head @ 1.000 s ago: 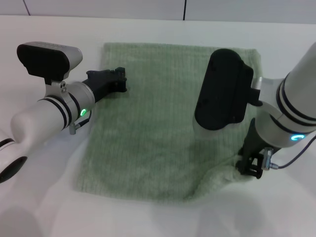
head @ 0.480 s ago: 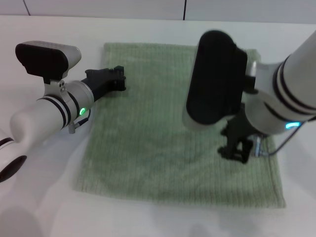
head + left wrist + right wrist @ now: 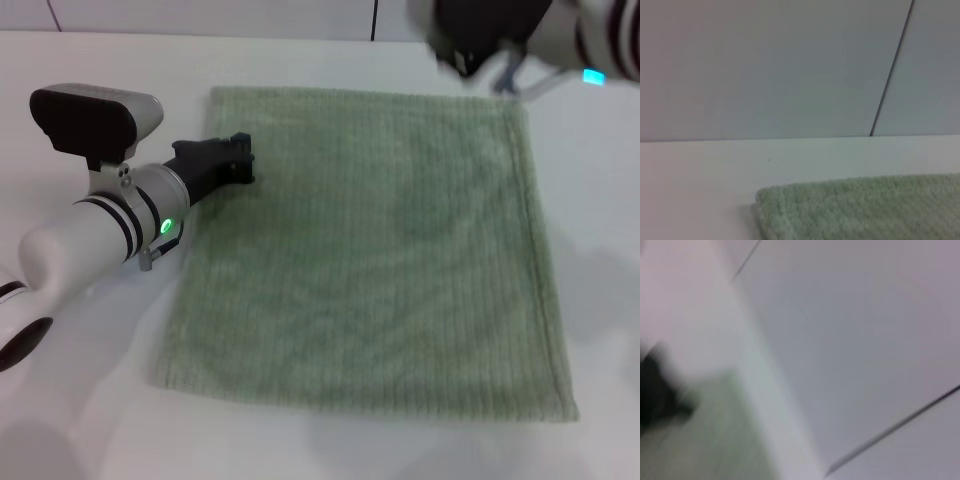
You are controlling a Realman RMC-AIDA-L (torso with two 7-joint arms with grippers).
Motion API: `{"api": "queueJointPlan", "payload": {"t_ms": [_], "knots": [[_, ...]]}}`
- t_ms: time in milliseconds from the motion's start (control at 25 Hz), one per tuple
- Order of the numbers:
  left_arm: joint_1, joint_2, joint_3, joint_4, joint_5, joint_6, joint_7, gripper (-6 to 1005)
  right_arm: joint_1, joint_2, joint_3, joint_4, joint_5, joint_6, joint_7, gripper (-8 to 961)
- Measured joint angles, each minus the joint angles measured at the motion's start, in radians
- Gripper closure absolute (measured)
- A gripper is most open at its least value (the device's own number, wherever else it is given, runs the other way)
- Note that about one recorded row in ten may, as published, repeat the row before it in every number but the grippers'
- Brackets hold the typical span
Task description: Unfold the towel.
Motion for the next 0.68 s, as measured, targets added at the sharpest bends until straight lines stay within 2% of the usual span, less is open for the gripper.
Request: {"api": "queueJointPlan", "payload": {"t_ms": [40, 80, 120, 160, 200, 240, 280, 320, 360, 440, 680], "knots": [[0.004, 0.0, -0.004, 0.0, 0.0, 0.02, 0.0, 1001, -0.066, 0.002, 0.014, 0.009, 0.005, -0.21, 0.01, 635], [0.014, -0.001, -0.013, 0.002, -0.001, 0.059, 0.003, 1001, -0.066, 0.002, 0.014, 0.009, 0.005, -0.21, 0.01, 635], [0.04, -0.003, -0.039, 0.005, -0.001, 0.161, 0.017, 1001, -0.127, 0.002, 0.014, 0.057, 0.009, -0.418, 0.032, 635], [0.06, -0.004, -0.062, 0.006, -0.002, 0.229, 0.036, 1001, -0.151, 0.002, 0.011, 0.089, 0.011, -0.522, 0.047, 635], [0.06, -0.004, -0.062, 0.006, -0.002, 0.229, 0.036, 1001, -0.151, 0.002, 0.011, 0.089, 0.011, -0.522, 0.047, 634], [0.108, -0.007, -0.107, 0.001, -0.003, 0.37, 0.095, 1001, -0.183, 0.002, 0.001, 0.168, 0.016, -0.7, 0.079, 634], [0.132, -0.009, -0.125, -0.001, -0.004, 0.437, 0.124, 1001, -0.183, 0.002, 0.001, 0.168, 0.016, -0.7, 0.079, 634], [0.132, -0.009, -0.125, -0.001, -0.004, 0.437, 0.124, 1001, -0.195, 0.001, -0.009, 0.244, 0.02, -0.819, 0.112, 634], [0.154, -0.009, -0.14, -0.004, -0.005, 0.509, 0.146, 1000, -0.195, 0.001, -0.009, 0.244, 0.02, -0.819, 0.112, 634], [0.191, -0.004, -0.161, -0.003, -0.008, 0.625, 0.157, 1000, -0.202, -0.002, -0.028, 0.324, 0.022, -0.939, 0.17, 635], [0.224, 0.001, -0.188, -0.001, -0.008, 0.687, 0.15, 1000, -0.218, -0.004, -0.044, 0.386, 0.022, -1.083, 0.261, 635]]}}
